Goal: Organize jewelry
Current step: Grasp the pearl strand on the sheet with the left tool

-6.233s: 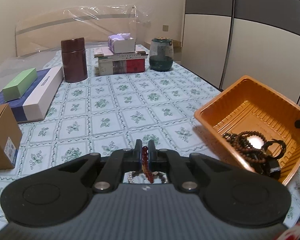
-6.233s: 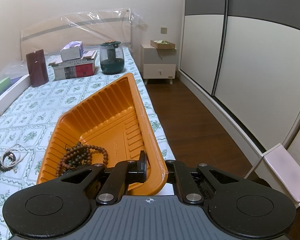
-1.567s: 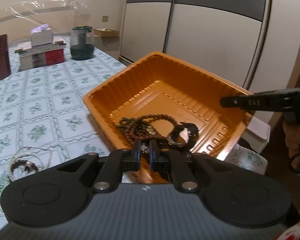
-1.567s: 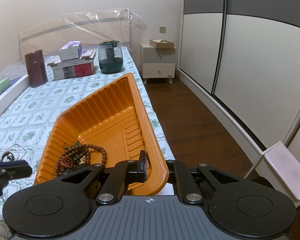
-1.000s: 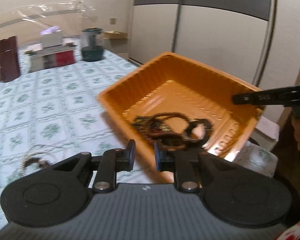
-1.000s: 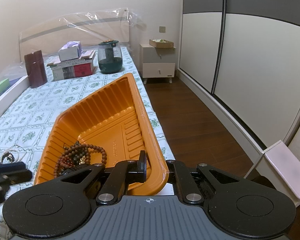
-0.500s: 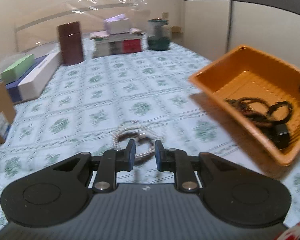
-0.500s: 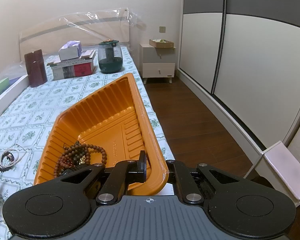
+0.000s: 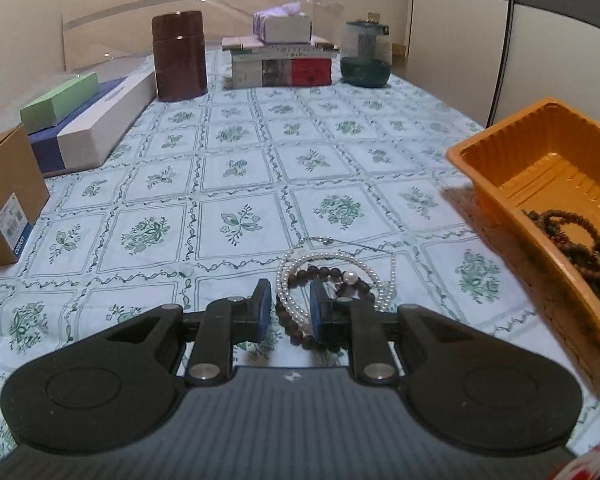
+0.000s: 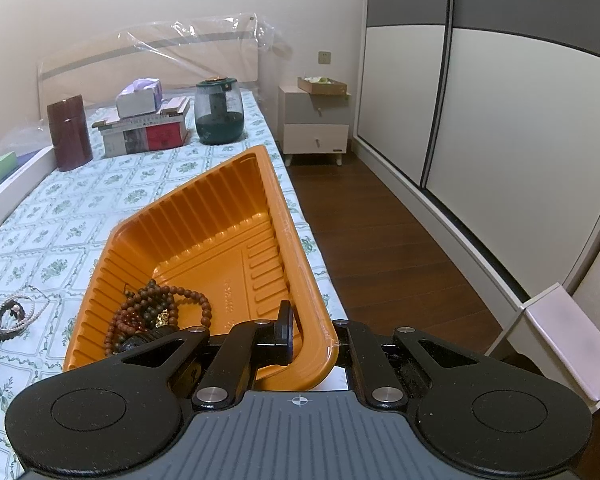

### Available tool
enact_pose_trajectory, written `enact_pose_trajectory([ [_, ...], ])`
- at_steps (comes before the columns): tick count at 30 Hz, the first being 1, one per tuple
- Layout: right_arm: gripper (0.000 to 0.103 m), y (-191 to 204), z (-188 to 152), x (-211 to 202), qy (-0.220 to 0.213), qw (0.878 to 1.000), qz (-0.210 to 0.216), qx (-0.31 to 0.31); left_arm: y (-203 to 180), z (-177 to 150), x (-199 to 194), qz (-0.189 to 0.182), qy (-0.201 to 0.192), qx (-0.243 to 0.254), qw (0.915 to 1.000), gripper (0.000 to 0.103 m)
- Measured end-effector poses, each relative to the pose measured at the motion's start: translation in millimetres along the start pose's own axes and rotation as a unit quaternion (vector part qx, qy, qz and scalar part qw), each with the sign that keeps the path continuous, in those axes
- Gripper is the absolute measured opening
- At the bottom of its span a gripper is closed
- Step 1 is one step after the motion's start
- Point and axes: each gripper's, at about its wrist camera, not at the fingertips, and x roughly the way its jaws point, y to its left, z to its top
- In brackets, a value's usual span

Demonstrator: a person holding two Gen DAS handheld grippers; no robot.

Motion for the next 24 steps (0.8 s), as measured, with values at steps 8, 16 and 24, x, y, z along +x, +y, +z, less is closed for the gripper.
enact_pose_trajectory([
  [8, 0.007, -0.3, -0.4, 1.5, 0.001, 1.0, 0.0, 0.001, 5.7, 1.4, 19.8, -0.005, 0.025, -0.019, 0.9995, 0.018],
  [16, 0.007, -0.7, -1.1, 2.1, 0.001, 1.0, -0.001, 0.0, 6.5, 0.0, 7.2, -0.006, 0.012, -0.019, 0.9997, 0.002],
  [24, 0.007, -0.5, -1.4, 2.4, 0.0, 1.0, -0.001, 0.0, 14.1, 7.7, -14.3, -0.015, -0.008, -0.02, 0.9996, 0.002],
])
